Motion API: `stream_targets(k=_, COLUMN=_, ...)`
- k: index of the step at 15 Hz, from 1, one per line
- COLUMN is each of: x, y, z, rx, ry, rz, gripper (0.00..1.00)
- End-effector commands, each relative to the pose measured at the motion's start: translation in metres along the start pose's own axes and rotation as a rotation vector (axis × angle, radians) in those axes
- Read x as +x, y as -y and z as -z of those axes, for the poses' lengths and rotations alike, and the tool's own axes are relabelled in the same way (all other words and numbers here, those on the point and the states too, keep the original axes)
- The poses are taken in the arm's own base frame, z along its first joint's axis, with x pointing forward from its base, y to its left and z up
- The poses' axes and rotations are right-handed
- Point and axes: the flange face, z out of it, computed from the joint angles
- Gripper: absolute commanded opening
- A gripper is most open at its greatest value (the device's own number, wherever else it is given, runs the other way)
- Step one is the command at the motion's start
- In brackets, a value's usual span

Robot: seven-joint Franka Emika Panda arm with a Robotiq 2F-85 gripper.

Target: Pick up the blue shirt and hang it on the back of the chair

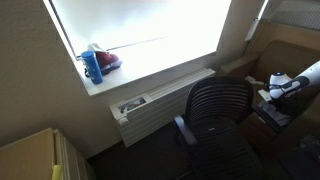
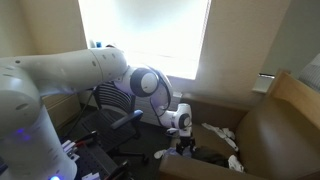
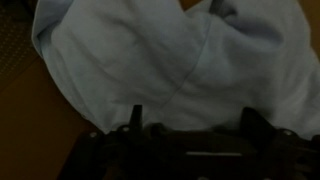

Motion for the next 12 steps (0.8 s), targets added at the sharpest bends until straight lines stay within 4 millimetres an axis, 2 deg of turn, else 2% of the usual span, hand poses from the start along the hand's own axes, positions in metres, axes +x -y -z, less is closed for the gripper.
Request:
stream_targets(k=1, x=0.000, y=0.001, z=0.002, rx=0.006, ry=0.003, rz=0.002, gripper=1.00)
stream_targets(k=5, x=0.005, y=-0.002, z=-0.004, rx=-0.027, ry=0.023, rz=-0.084, gripper=1.00)
stream_targets(k=10, x=0.001, y=-0.017, z=-0.014, rx=-0.154, ry=0.008, rz=-0.060, gripper=1.00)
stream_targets(k=11, x=0.000, y=-0.018, z=-0.014, rx=-0.160, ry=0.012, rz=-0.059, gripper=0.75)
stream_targets(k=12, x=-0.002, y=-0.018, z=-0.013, rx=-0.168, ry=0.013, rz=-0.063, gripper=0.74)
